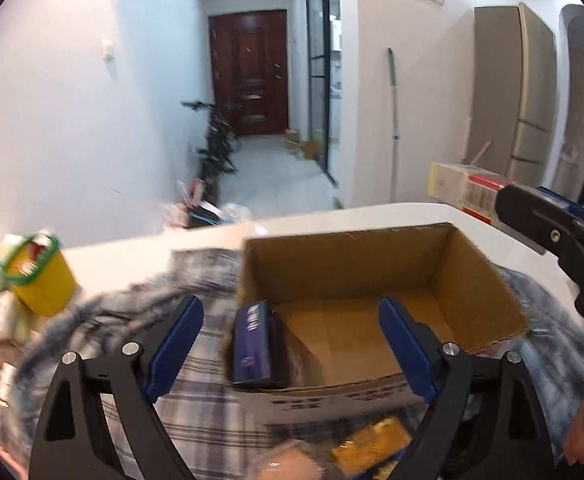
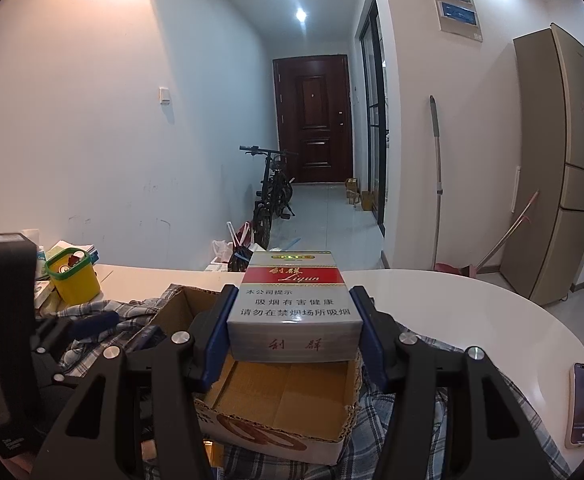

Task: Organize objects
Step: 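Open the left gripper releasing the blue box while the right gripper releases the white carton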

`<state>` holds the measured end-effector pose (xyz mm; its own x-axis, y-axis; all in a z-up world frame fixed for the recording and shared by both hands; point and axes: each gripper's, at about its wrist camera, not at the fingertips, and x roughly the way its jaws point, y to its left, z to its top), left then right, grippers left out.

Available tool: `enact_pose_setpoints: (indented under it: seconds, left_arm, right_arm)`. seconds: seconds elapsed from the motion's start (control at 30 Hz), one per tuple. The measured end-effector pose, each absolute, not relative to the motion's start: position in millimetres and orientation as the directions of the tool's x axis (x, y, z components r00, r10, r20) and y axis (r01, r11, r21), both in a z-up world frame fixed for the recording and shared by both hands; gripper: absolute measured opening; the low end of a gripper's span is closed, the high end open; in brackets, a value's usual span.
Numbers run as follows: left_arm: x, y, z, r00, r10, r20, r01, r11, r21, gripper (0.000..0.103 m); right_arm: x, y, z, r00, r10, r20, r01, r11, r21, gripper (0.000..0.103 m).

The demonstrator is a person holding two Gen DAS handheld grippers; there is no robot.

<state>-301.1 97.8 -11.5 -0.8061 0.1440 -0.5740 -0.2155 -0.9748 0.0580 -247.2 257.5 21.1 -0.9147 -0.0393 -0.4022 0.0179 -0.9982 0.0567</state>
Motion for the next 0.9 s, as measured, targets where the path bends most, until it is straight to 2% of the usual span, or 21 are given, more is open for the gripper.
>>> enact_pose_setpoints:
  seconds: [0.1, 0.4, 0.63, 0.77, 0.9]
  left_arm:
    - [-297, 98, -6, -0.845, 0.1, -0.525, -0.178, -0.979, 0.1, 0.091]
    - [-295, 78, 5, -0.874, 0.107, -0.474, -0.132, -0.991, 0.02, 0.091]
    - [-295, 68, 10, -0.879, 0.114, -0.462, -0.119, -0.993, -0.018, 0.091]
    - [-294, 68, 13, -0.886, 0.093, -0.454, -0.113, -0.993, 0.018, 0.091]
    - [-289, 63, 21, -0.906, 0.076, -0.416, -0.091, -0.996, 0.015, 0.091]
  right_arm:
    - [-248, 258, 21, -0.913, -0.039, -0.407, 0.017, -0.998, 0.057, 0.055]
    - [-259, 260, 9, -0.888, -0.056, -0.457, 0.026, -0.997, 0.072, 0.055]
    - [-263, 262, 5, -0.876, -0.076, -0.476, 0.037, -0.995, 0.089, 0.055]
    - [-263, 262, 5, -0.879, -0.069, -0.472, 0.034, -0.996, 0.083, 0.055]
    - [-257, 263, 11, -0.9, -0.053, -0.434, 0.023, -0.997, 0.074, 0.065]
